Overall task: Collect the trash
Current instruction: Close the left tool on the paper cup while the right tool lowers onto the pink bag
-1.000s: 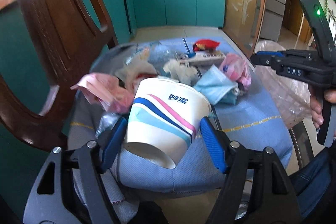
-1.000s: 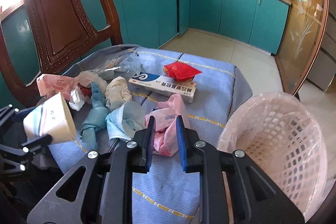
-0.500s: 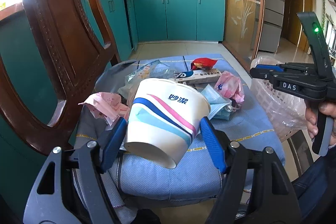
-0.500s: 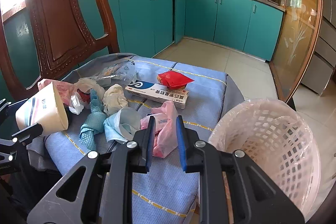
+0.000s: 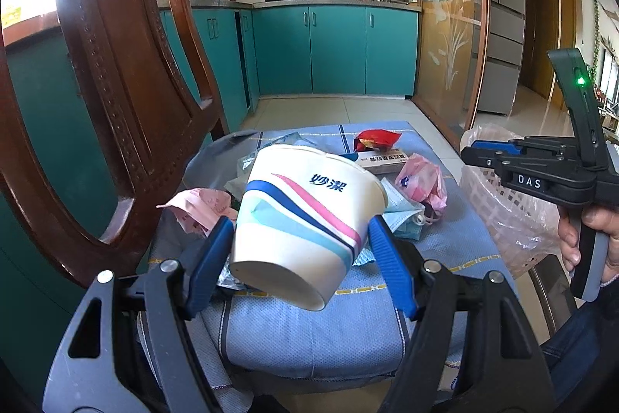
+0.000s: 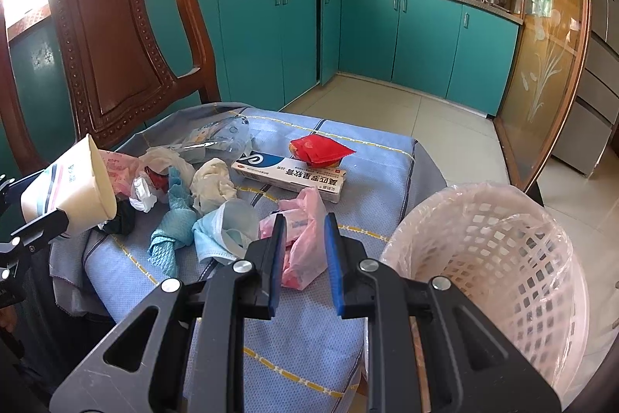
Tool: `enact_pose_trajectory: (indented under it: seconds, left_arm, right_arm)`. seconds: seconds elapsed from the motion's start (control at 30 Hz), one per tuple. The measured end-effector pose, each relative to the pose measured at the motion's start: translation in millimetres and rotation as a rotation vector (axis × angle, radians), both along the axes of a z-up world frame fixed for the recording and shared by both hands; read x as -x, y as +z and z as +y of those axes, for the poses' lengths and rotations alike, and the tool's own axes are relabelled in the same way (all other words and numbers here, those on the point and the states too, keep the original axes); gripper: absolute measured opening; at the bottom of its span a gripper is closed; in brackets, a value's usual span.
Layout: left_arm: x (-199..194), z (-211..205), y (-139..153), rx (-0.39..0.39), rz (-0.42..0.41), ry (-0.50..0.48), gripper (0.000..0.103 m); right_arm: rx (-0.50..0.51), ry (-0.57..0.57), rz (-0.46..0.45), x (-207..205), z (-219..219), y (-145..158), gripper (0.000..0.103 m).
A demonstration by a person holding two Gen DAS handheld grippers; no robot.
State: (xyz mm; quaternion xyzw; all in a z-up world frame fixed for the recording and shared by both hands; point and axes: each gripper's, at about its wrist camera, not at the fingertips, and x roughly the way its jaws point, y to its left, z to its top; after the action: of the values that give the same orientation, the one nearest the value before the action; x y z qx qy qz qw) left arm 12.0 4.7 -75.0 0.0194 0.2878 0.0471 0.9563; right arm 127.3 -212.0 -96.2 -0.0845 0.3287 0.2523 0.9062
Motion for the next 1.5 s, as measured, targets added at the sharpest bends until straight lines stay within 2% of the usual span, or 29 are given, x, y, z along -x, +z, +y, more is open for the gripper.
enact_pose_trajectory:
  seconds: [0.73, 0.87, 1.1, 1.3, 1.5]
  left_arm:
    - [3, 0, 0, -0.007, 0.002, 0.009, 0.072]
    - [-6, -2, 4, 0.009, 0.032, 0.024, 0.072]
    - [-20, -20, 14, 0.042, 0.02, -0.023, 0.072]
    - [-24, -19, 5, 0.048, 0.046, -0.011, 0.072]
    - [-27, -17, 0, 0.053, 0.059, -0.005, 0.072]
  right_arm:
    - [0.013, -0.001, 0.0, 5, 1, -3, 0.021]
    - [0.027, -0.043, -0.027, 5, -4, 1, 0.021]
    - [-0.071, -0.122, -0.041, 1, -39, 17, 0.022]
    - [-0.066, -0.105, -0.011, -1, -34, 10, 0.022]
    - [-0.07, -0.098, -0.023, 1, -32, 12, 0.022]
